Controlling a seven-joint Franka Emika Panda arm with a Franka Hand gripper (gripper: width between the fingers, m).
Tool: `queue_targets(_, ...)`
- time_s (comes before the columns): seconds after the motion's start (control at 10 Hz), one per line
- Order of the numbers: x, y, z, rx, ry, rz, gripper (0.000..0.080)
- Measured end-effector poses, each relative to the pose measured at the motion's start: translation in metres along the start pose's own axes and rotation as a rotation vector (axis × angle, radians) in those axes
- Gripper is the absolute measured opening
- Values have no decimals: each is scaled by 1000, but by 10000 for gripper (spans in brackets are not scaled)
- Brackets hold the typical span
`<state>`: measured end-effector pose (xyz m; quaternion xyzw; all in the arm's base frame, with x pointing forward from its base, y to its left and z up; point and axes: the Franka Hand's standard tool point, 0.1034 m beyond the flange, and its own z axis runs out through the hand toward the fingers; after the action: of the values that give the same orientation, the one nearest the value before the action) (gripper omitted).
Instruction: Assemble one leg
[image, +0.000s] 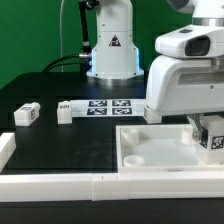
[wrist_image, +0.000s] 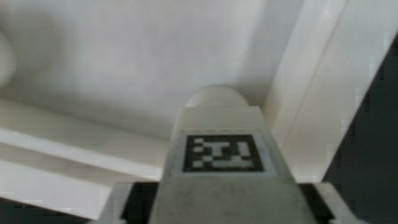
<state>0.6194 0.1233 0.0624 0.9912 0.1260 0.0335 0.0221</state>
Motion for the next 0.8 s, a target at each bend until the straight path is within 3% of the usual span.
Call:
queue_targets(0.2,0,0,0,4,2,100,290)
queue_targets(0.8,-1,0,0,-5,7,1058,291)
